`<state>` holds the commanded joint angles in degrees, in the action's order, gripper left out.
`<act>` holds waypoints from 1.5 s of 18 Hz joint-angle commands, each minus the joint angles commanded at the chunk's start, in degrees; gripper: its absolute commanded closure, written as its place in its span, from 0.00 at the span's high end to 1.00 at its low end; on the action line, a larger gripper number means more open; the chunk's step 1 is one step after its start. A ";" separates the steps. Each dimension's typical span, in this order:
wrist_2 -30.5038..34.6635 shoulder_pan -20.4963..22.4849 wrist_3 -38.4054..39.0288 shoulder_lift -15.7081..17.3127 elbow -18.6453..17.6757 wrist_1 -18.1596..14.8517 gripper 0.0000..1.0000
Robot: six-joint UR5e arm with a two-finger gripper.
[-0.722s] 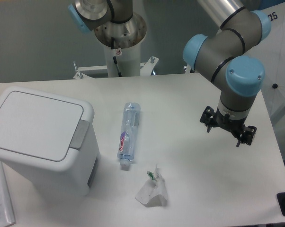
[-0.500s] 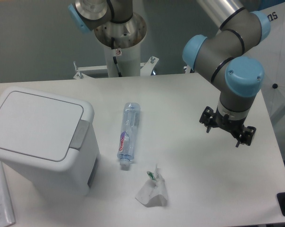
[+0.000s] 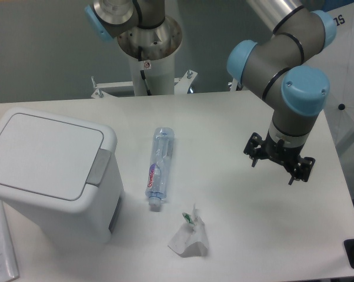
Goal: Open the trash can
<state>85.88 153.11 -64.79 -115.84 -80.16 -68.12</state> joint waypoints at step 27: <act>-13.55 -4.66 32.71 9.66 -0.26 0.00 1.00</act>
<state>72.33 148.45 -32.08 -106.18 -80.42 -68.11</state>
